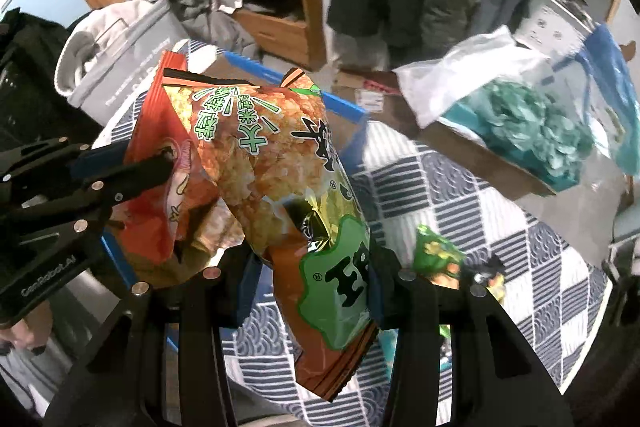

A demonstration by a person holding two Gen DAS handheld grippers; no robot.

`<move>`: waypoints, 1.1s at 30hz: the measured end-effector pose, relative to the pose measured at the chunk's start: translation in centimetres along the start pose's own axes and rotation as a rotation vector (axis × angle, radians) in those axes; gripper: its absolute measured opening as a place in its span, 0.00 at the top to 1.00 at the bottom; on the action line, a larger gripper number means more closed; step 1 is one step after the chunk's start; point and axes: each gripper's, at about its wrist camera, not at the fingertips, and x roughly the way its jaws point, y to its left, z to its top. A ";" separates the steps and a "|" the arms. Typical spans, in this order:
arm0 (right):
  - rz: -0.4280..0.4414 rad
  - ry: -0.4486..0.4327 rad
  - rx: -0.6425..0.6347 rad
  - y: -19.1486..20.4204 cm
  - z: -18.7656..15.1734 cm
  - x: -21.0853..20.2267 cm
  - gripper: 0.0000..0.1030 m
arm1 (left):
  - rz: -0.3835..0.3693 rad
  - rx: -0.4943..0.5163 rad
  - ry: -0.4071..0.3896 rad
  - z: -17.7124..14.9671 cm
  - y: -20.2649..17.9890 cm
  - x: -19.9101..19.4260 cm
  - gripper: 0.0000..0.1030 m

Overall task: Organize snacks
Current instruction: 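Carry red packet with left gripper while right gripper carries orange-green bag into box, release, then withdraw both grippers from the box back over the remaining packets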

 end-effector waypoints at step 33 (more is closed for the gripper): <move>0.027 0.028 0.001 3.0 3.7 3.4 0.44 | 0.100 -0.099 0.056 -0.4 4.8 1.5 0.45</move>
